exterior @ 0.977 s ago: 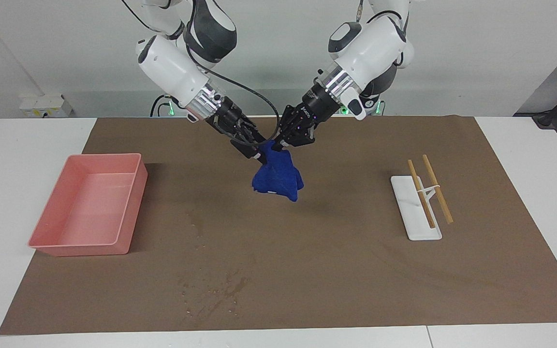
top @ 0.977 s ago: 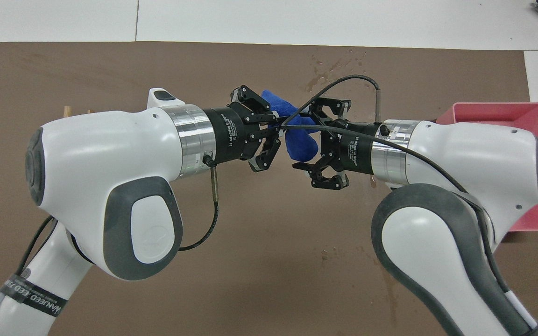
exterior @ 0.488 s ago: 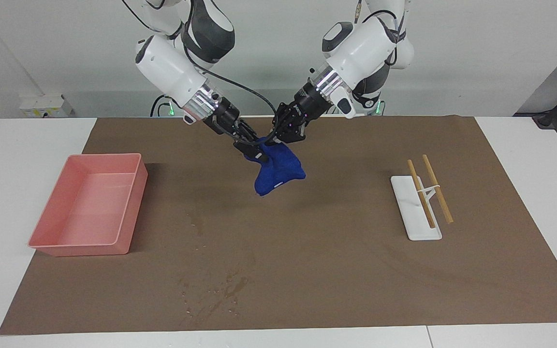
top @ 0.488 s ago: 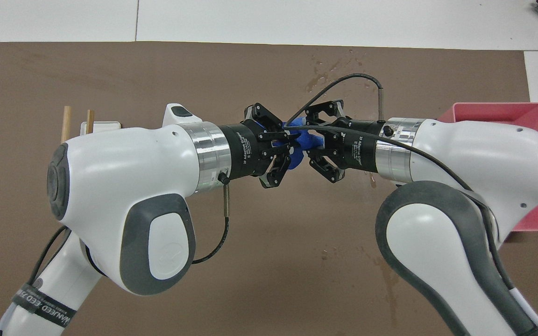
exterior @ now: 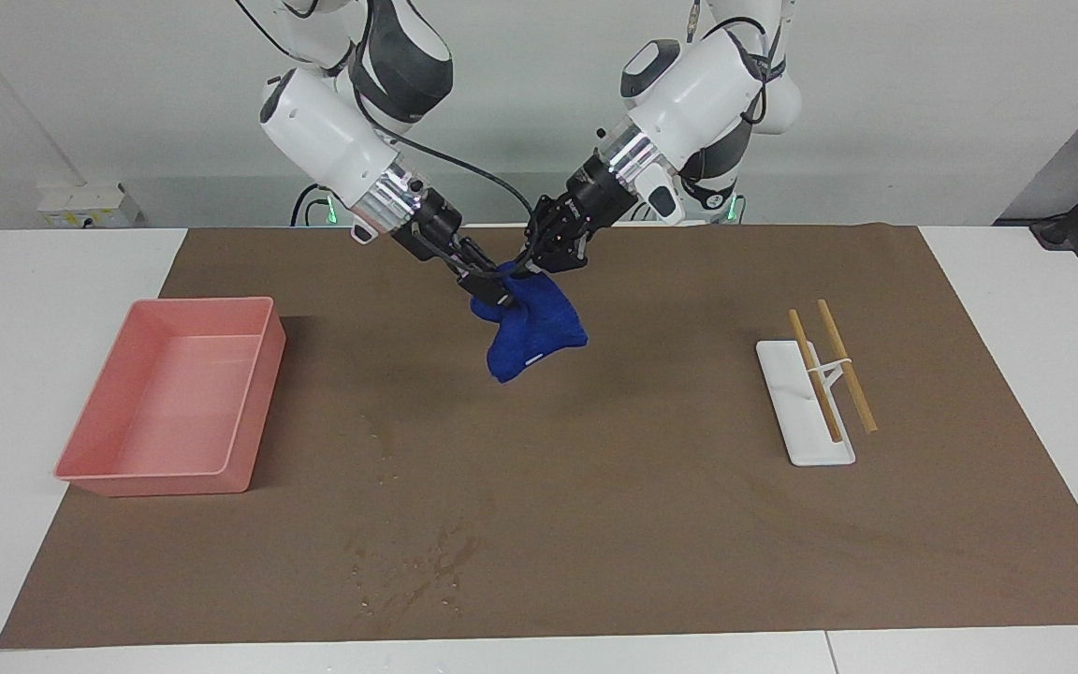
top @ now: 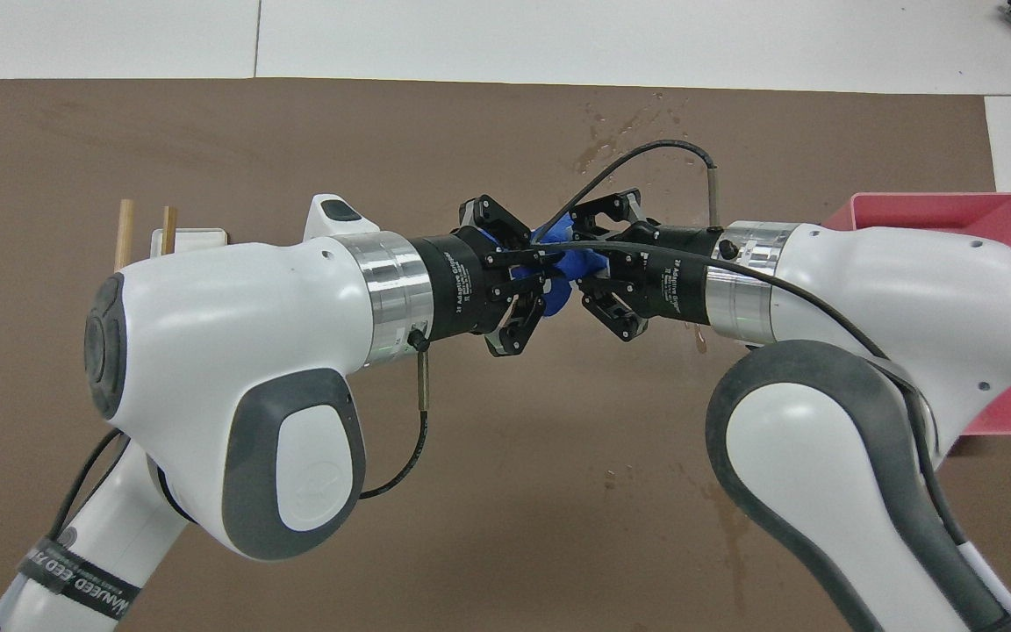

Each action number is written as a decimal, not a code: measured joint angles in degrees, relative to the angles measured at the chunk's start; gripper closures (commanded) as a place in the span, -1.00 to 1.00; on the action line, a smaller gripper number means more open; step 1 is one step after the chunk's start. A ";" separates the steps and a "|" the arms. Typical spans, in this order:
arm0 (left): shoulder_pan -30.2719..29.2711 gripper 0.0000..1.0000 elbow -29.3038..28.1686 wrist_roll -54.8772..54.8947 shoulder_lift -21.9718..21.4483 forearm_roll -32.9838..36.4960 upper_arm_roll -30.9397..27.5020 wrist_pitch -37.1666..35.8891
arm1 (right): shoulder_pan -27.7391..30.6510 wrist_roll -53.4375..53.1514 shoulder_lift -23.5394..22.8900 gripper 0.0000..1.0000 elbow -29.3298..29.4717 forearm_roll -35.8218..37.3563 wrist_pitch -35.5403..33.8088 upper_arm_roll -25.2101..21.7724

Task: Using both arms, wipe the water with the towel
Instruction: 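Pull the towel away with the right gripper while the left gripper releases, then wipe the water spill with the towel using the right gripper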

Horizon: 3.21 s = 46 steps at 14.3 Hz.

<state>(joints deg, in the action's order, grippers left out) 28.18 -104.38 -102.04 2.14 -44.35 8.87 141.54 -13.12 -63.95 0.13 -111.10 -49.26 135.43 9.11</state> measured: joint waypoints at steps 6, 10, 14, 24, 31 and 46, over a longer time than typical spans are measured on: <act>-0.61 -1.00 1.31 3.47 -0.22 19.92 -0.95 0.02 | -0.26 7.42 0.15 1.00 0.06 9.52 -9.31 0.46; -6.94 -1.00 1.33 23.94 -0.19 24.06 -1.51 -4.08 | 2.70 23.00 1.73 1.00 -2.00 20.17 -20.09 0.13; -16.08 -1.00 2.22 54.79 -0.23 30.26 -1.86 -14.63 | 8.42 43.45 3.81 1.00 -10.72 32.81 -21.99 -0.14; -27.85 -1.00 10.84 99.50 -1.03 41.90 -2.03 -48.99 | 13.04 58.51 -10.33 1.00 -15.87 44.60 3.39 -0.13; -26.44 -1.00 6.48 101.96 -6.91 42.38 -4.99 -50.59 | 12.97 58.57 -18.93 1.00 -5.81 46.70 5.76 0.07; -27.12 -1.00 11.69 103.63 -4.81 42.18 -5.33 -53.79 | 12.90 58.67 -33.46 1.00 17.06 51.45 2.40 0.09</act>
<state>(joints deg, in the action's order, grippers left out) 1.06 -92.69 1.59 -2.67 -2.16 3.54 87.75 -0.23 -5.28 -33.33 -94.04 2.19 137.83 9.20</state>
